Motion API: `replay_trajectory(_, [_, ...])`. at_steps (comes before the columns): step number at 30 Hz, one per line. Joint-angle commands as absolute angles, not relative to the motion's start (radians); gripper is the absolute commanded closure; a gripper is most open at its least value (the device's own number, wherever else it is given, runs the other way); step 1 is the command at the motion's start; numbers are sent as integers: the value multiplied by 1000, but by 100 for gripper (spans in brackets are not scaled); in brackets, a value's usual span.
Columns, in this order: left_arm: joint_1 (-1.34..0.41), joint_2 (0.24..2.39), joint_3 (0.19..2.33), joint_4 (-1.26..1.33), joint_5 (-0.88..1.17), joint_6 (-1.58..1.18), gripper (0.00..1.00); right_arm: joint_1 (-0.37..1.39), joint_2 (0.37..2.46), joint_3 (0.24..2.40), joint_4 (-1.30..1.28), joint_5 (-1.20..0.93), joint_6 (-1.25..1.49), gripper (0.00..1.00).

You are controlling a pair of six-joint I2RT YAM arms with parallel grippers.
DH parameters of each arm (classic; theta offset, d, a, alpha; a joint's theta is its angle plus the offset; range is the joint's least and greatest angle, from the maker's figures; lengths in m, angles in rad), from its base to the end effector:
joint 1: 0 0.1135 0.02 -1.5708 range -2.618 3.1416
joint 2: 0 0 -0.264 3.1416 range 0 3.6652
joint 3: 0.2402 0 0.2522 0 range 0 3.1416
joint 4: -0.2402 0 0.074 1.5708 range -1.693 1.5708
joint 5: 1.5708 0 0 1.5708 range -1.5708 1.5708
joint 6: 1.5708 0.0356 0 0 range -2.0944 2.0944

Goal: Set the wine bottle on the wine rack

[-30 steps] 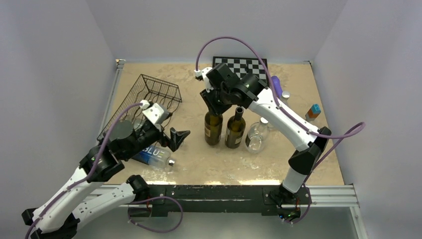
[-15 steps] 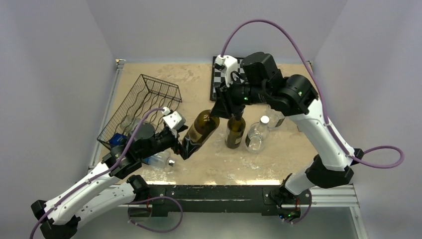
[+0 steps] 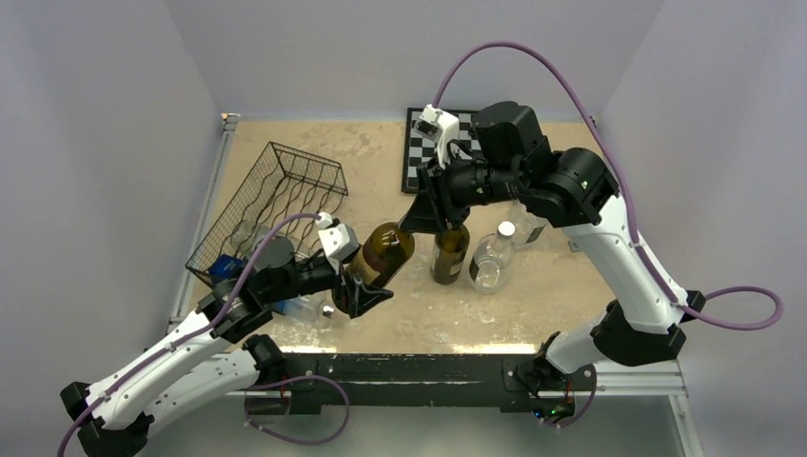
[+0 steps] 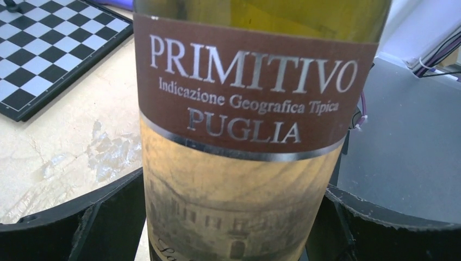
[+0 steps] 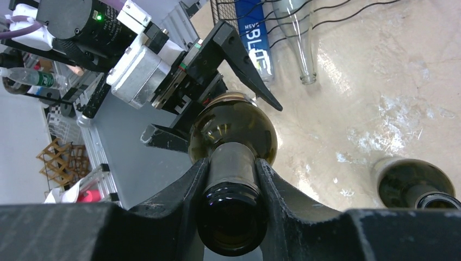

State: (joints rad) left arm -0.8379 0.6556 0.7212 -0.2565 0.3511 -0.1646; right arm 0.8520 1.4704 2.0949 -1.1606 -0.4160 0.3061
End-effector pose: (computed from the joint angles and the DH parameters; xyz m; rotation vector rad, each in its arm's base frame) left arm 0.0957 -0.1247 0.3300 0.8662 1.6556 -1.0207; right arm 0.1530 0.1967 0.5136 -0.8666 2.0936 1.0980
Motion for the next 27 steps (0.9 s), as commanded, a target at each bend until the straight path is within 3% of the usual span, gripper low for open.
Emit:
replay_trajectory(1, [-833,664,717,-243,397,-137,1,858,1405,2090,-999,-540,383,100])
replay_trajectory(12, [-833,629,712,-337,430,-100,1,857,1362,2037,-928,-550,386,100])
replay_trajectory(15, [-833,630,719,-344,435,-98,8,857,1357,2025,-912,-560,391,100])
replay_trajectory(16, [-833,635,725,-350,436,-96,13,857,1354,2019,-904,-565,393,100])
replay_trajectory(20, [-833,684,776,-382,469,-69,69,859,1348,1992,-863,-601,384,100])
replay_trajectory(21, [-833,700,794,-392,474,-60,89,859,1344,1975,-842,-612,390,100])
replay_trajectory(22, [-833,715,809,-403,467,-54,100,859,1340,1963,-828,-615,395,100])
replay_trajectory(27, [-833,726,841,-400,393,-13,100,859,1339,1934,-838,-579,389,100])
